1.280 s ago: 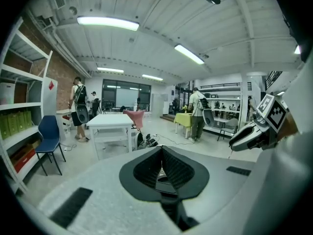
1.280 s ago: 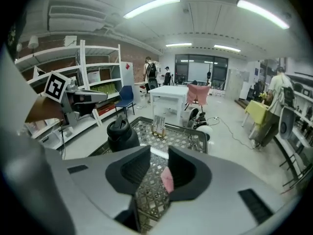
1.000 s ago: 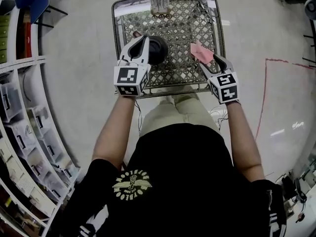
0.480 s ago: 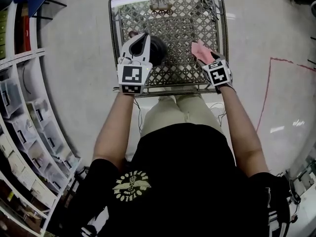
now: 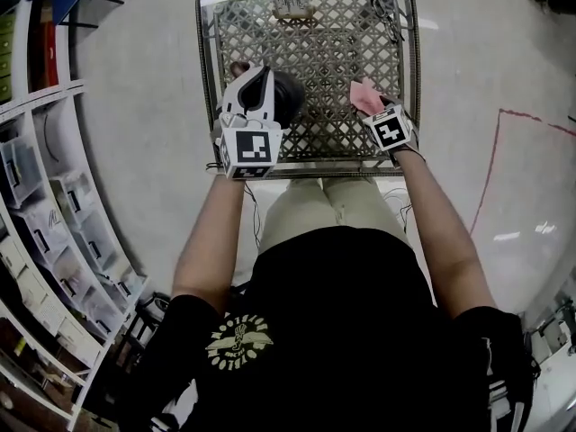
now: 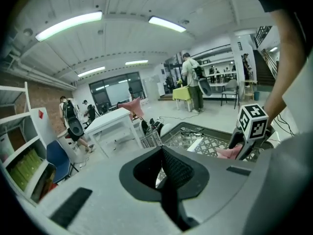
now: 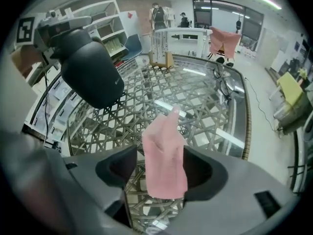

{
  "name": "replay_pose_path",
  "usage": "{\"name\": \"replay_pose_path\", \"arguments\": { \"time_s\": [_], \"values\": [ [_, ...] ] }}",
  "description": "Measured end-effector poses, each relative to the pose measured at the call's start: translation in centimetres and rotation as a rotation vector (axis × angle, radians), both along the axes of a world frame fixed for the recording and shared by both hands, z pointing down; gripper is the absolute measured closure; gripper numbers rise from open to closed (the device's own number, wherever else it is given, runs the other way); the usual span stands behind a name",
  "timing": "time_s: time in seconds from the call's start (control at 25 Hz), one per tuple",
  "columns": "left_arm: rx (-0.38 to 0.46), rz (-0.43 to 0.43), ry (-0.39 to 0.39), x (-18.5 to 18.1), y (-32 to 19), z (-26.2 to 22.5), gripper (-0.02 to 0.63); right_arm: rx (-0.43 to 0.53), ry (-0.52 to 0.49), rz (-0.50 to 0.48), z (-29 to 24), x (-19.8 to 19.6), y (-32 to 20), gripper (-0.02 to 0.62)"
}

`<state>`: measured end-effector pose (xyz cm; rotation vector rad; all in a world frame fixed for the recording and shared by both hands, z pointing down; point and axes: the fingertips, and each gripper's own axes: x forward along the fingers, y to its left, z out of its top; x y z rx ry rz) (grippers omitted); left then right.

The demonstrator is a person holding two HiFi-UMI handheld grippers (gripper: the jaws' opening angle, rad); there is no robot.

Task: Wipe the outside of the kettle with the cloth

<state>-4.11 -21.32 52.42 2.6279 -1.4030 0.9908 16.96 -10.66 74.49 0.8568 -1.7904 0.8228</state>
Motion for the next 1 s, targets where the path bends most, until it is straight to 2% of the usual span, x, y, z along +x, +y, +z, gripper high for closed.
{"name": "replay_pose_path", "arguments": {
  "time_s": [0.16, 0.4, 0.44, 0.52, 0.8, 1.0],
  "values": [
    [0.042, 0.022, -0.080, 0.6, 0.6, 0.6, 0.600, 0.001, 0.041, -0.057, 1.9, -0.1, -0.2, 0.339],
    [0.048, 0.011, -0.086, 0.6, 0.6, 0.6, 0.600, 0.019, 0.093, -0.082, 2.3, 0.3, -0.8, 0.348],
    [0.048, 0.011, -0.086, 0.6, 0.5, 0.6, 0.600, 0.025, 0.091, -0.098, 2.3, 0.2, -0.9, 0.378],
    [0.048, 0.009, -0.091, 0.5, 0.5, 0.8, 0.600, 0.048, 0.093, -0.138, 2.4, -0.2, -1.1, 0.565],
    [0.042, 0.000, -0.089, 0.5, 0.7, 1.0, 0.600, 0.066, 0.064, -0.190, 1.9, -1.7, -3.0, 0.565],
    [0.026, 0.001, -0.084, 0.6, 0.4, 1.0, 0.600, 0.161, -0.011, -0.209, -1.5, -6.1, -7.9, 0.565]
  ]
}}
